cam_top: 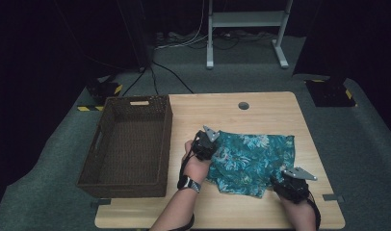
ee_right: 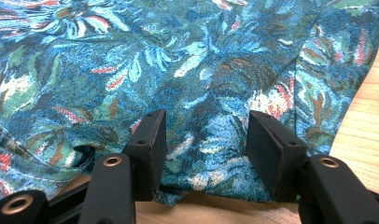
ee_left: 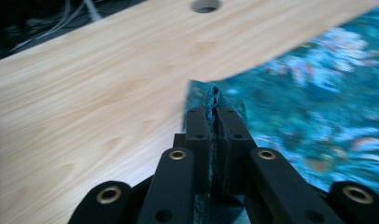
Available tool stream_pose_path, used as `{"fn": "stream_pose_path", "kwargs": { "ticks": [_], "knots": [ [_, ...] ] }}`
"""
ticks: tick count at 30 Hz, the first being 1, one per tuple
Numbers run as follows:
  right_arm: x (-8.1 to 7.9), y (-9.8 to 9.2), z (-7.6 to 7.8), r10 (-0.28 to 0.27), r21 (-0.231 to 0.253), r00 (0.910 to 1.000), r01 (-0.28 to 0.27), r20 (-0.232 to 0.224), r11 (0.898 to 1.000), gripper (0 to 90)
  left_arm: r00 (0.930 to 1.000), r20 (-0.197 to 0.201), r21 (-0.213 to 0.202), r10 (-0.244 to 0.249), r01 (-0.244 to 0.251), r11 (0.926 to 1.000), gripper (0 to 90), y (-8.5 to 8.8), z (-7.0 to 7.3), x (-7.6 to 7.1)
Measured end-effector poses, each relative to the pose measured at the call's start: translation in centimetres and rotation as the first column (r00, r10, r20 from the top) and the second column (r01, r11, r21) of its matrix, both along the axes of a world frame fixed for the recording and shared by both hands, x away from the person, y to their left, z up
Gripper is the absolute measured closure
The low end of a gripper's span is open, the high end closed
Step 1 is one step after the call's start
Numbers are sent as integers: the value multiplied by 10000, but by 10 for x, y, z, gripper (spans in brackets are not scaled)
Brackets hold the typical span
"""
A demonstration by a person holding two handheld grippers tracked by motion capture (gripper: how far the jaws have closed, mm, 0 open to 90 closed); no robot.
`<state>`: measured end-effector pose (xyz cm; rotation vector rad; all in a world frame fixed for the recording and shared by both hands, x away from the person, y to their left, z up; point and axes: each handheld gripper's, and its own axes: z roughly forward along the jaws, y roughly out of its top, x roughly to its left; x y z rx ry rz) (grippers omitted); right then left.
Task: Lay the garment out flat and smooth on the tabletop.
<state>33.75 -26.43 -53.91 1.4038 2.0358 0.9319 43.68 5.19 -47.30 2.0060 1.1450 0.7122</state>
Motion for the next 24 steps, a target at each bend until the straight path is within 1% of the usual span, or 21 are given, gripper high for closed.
{"fn": "stream_pose_path", "kwargs": {
  "ticks": [1,4,6,8,9,10,13,14,15,16,20,21,22,24],
  "knots": [
    [0,0,0,2,-6,10000,-2,6,10000,480,9999,-21,25,155,-155,9999,816,4,0,1],
    [-1,-1,0,14,-13,10000,-14,13,10000,480,9980,16,-28,628,-628,9980,727,14,0,4],
    [-1,-1,0,26,-21,10000,-26,18,10000,479,9964,131,-141,835,-834,9964,650,18,1,3],
    [-1,-1,0,14,-7,10000,-14,5,10000,479,9963,326,-218,791,-784,9967,626,19,4,0],
    [-1,-1,0,14,-7,10000,-14,5,10000,479,9963,326,-218,791,-784,9967,611,19,4,0],
    [-1,-1,0,13,-4,10000,-13,5,10000,479,9959,494,-203,760,-750,9970,611,18,6,-4],
    [-1,-1,0,14,1,10000,-14,-2,10000,479,9966,482,-263,666,-654,9975,588,18,8,-6],
    [-1,-1,0,13,3,10000,-13,-6,10000,479,9970,451,-340,631,-616,9975,588,18,7,-8],
    [-1,-1,0,15,3,10000,-15,-4,10000,479,9976,404,-311,568,-556,9980,571,19,6,-10],
    [-2,-1,0,14,6,10000,-14,-6,10000,479,9978,371,-384,557,-542,9978,559,18,5,-11],
    [-1,-1,0,30,2,10000,-30,1,10000,479,9993,92,-548,362,-357,9979,528,19,-1,-20],
    [-1,-1,0,30,2,10000,-30,1,10000,479,9993,92,-548,362,-357,9979,523,19,-1,-20],
    [-1,-2,0,38,0,10000,-38,3,10000,479,9997,-21,-608,223,-224,9979,523,19,-4,-26],
    [-1,-2,0,48,3,10000,-48,0,10000,478,9999,-65,-567,147,-150,9983,484,18,-7,-34]
  ]
}}
